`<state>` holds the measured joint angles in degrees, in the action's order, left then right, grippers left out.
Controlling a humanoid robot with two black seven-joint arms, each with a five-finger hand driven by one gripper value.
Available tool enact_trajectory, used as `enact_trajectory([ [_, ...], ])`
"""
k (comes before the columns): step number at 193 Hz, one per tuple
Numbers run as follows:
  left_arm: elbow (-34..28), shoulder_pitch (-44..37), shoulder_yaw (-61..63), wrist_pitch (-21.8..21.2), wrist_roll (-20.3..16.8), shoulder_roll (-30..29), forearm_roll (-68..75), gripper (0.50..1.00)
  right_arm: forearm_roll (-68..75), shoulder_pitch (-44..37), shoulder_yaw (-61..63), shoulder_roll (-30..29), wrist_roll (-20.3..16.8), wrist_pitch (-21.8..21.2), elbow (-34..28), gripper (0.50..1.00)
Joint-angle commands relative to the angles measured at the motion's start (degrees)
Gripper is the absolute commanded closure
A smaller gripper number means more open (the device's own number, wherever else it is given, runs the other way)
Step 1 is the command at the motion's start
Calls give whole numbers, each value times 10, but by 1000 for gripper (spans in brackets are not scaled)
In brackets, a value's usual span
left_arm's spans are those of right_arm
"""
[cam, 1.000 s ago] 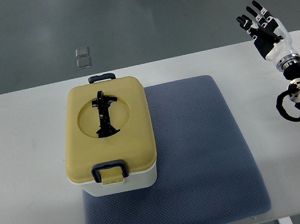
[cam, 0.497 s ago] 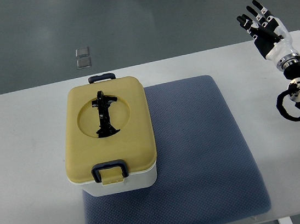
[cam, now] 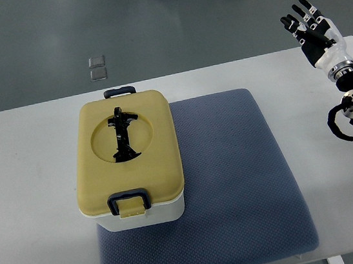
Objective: Open white storage box with right hand
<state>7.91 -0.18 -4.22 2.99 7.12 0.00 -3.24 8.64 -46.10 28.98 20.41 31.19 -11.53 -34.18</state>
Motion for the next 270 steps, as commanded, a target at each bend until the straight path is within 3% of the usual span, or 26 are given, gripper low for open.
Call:
enact_trajectory([
  [1, 0, 0, 0, 0, 0, 0, 0, 500, -6, -12, -4, 2, -1, -2, -2, 570],
  [50, 0, 0, 0, 0, 0, 0, 0, 500, -133, -47, -6, 37, 0, -12, -10, 570],
  [88, 0, 0, 0, 0, 0, 0, 0, 500, -274, -105, -11, 76, 0, -72, -18, 570],
  [148, 0, 0, 0, 0, 0, 0, 0, 500, -601, -193, -10, 124, 1, -138, -140, 572],
  [212, 0, 0, 0, 0, 0, 0, 0, 500, -857, -289, -26, 108, 2, -197, -245, 572],
  [270, 0, 0, 0, 0, 0, 0, 0, 500, -904, -375, -103, 63, 3, -209, -306, 581],
])
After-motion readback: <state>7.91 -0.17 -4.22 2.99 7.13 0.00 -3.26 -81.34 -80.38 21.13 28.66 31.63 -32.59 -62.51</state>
